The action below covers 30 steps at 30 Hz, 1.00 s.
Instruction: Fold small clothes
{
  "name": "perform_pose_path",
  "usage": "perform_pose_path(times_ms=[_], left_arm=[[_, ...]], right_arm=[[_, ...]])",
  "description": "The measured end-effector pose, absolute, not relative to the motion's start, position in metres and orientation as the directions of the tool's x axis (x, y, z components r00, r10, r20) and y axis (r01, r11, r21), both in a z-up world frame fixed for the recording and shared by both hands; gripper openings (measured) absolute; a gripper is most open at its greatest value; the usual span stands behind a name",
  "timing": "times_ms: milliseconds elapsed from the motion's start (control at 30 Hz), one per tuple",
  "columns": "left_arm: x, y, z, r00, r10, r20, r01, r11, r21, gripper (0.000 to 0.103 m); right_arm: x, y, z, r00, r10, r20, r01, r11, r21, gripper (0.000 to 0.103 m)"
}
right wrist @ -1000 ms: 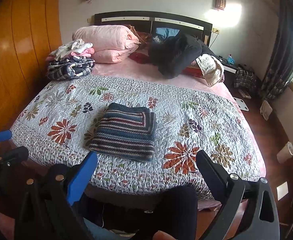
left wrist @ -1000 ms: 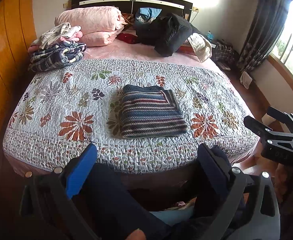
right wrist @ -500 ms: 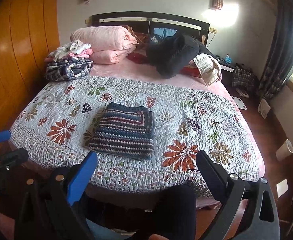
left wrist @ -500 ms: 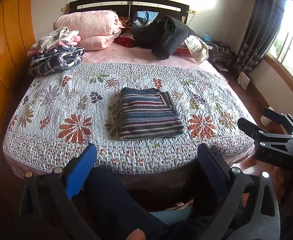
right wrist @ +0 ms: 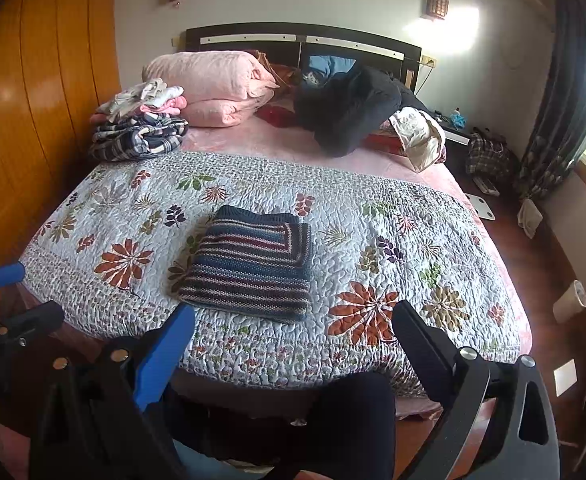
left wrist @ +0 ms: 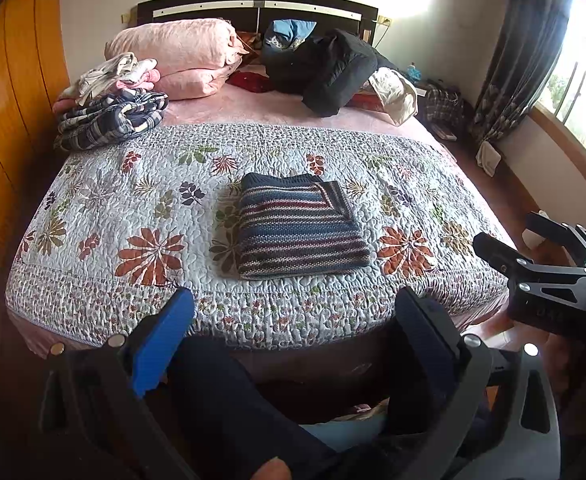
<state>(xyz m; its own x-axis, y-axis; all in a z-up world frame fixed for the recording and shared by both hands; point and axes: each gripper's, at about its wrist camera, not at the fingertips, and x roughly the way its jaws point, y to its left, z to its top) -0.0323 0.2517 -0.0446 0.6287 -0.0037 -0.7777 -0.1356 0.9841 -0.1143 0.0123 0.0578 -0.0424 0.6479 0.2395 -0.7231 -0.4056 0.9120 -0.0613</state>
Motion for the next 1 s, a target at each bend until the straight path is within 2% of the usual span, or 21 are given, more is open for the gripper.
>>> perform_pose_path(times_ms=[1000], left_arm=[[-0.0294,0.2501,-0.0374,0.648,-0.006,-0.762,-0.127,0.985,-0.115,0.1]], right_arm=[[0.0143,0.0621,-0.0427,0.661,0.24,-0.711,-0.4,0.914,-0.063,0.099]])
